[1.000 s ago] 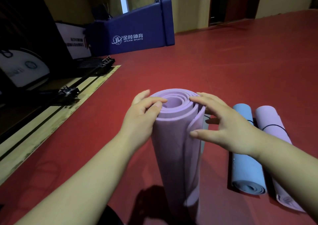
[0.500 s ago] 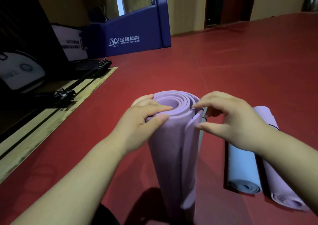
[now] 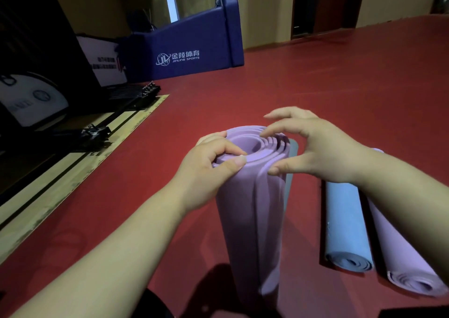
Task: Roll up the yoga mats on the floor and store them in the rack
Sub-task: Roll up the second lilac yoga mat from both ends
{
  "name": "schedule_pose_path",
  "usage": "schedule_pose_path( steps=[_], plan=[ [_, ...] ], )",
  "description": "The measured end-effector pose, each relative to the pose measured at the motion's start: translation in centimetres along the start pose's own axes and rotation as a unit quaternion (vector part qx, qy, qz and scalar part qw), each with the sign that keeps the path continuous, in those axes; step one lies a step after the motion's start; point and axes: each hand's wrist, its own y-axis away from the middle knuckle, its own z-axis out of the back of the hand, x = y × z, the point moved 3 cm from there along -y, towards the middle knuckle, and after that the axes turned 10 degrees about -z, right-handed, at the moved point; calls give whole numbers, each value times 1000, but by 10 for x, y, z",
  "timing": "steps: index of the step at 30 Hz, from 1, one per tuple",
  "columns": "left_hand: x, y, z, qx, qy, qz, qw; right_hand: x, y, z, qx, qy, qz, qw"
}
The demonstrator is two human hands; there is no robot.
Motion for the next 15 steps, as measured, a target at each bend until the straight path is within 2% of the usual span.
schedule_pose_path(
  steps=[3,6,9,15],
  plan=[
    [1,8,6,-26,2,-3,1000,3,-4,-11,47,-7,-2,999],
    [13,10,14,-52,29,105,993,11,-12,-27,37,-2,29,999],
    [32,10,17,-58,160,179,969,26,-21,-38,25,15,52,998],
    [44,15,27,-86,230,186,951,52,-22,-58,-7,72,134,988]
  ],
)
